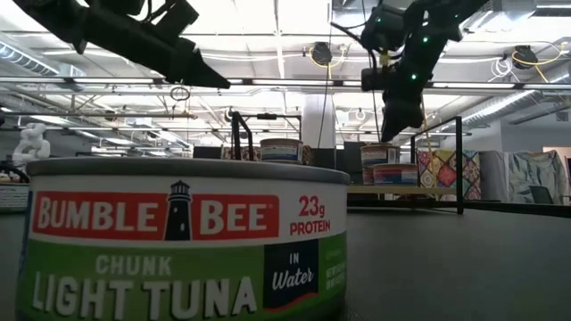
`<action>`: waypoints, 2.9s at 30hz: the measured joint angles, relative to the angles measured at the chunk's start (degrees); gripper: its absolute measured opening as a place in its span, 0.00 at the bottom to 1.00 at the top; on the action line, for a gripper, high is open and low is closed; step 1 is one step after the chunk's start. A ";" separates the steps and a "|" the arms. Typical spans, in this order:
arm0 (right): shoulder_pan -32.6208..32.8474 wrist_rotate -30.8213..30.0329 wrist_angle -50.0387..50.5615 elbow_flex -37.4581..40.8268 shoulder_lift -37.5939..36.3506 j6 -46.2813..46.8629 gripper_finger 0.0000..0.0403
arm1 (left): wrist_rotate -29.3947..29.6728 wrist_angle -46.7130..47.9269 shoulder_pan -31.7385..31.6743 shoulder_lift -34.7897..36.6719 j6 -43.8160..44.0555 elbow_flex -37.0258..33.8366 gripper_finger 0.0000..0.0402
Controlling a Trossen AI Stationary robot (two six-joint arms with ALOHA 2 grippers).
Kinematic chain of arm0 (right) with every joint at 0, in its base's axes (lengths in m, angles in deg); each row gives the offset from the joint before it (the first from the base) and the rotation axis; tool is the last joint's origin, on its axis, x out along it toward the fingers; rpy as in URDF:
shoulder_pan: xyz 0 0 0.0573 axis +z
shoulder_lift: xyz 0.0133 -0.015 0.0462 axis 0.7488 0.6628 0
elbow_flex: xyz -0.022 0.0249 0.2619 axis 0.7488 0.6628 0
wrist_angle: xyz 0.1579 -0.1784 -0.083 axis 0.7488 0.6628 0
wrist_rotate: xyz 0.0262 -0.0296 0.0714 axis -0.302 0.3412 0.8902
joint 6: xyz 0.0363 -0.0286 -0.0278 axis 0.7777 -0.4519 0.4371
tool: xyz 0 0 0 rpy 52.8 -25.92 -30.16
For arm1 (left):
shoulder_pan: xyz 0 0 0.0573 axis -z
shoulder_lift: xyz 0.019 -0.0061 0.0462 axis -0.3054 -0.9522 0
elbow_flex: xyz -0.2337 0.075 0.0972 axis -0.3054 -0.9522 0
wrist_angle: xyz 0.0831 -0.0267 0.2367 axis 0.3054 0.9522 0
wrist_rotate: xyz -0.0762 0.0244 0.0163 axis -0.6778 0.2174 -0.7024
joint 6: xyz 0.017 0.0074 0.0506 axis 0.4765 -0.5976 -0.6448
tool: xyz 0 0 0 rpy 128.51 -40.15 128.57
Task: Stack canned seafood by type on shelf
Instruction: Stack the blue pink tuna can on top of the other blue pink tuna can on the shelf
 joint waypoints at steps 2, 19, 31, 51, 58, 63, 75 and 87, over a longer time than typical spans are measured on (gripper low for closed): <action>-0.37 -0.72 -0.62 0.00 0.68 -0.72 0.50 | 0.00 -0.03 0.00 0.00 0.07 -0.05 0.00; -6.34 4.01 -1.02 0.02 2.52 -3.43 0.36 | 1.55 -1.32 -1.16 0.00 1.49 -0.05 0.00; -8.12 6.65 -1.29 0.04 2.48 -6.83 0.18 | 1.25 -1.57 -1.11 0.00 1.23 -0.05 0.00; -8.69 5.72 -4.51 0.11 2.52 -10.42 0.00 | 1.18 -1.54 -1.12 0.00 0.05 -0.05 0.00; -10.65 5.45 -4.63 0.11 2.52 -10.17 0.00 | 1.18 -1.53 -1.13 0.00 0.03 -0.05 0.00; -11.48 5.52 -5.01 0.11 2.52 -10.18 0.00 | 1.18 -1.53 -1.12 0.00 0.03 -0.05 0.00; -12.13 7.10 -8.28 0.00 5.04 -10.83 0.00 | 1.18 -1.55 -1.14 0.00 -0.30 -0.05 0.00; -12.07 4.51 -7.72 -0.11 6.34 -11.04 0.00 | 1.18 -1.57 -1.14 0.00 -1.46 -0.05 0.00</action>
